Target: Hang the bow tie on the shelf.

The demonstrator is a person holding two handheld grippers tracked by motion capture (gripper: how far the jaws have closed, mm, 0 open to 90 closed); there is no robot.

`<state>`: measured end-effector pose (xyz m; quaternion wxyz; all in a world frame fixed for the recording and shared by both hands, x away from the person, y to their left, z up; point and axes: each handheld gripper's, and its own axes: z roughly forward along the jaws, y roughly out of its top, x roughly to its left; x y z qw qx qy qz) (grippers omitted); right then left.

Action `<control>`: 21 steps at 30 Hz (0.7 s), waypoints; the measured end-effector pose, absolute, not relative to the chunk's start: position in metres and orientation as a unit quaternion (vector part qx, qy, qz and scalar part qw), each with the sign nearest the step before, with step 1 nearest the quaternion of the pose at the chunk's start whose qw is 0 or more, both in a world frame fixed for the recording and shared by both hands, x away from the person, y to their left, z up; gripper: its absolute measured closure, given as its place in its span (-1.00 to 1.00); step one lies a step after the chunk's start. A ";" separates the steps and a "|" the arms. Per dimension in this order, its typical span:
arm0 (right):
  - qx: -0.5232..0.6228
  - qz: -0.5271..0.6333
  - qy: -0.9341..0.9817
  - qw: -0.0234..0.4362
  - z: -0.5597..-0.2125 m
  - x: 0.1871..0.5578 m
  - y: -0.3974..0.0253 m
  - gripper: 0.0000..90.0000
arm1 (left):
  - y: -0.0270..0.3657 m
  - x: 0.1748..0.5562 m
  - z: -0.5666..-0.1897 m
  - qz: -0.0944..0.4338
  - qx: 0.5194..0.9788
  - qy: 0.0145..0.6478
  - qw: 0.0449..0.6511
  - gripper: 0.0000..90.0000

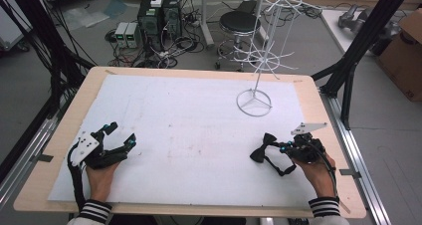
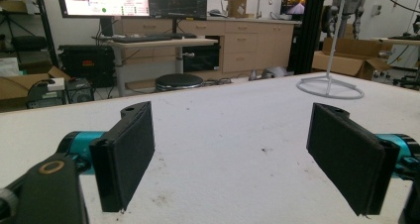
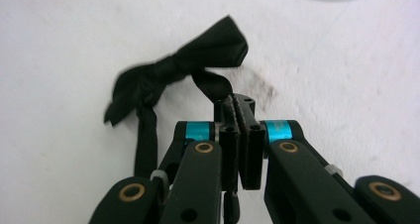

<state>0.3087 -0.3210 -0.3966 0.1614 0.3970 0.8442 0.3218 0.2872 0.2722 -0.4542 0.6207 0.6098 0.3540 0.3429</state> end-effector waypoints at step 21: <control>0.376 0.453 0.774 0.233 -0.364 0.293 -0.316 0.99 | 0.272 0.287 -0.454 0.344 0.610 0.353 0.620 -0.58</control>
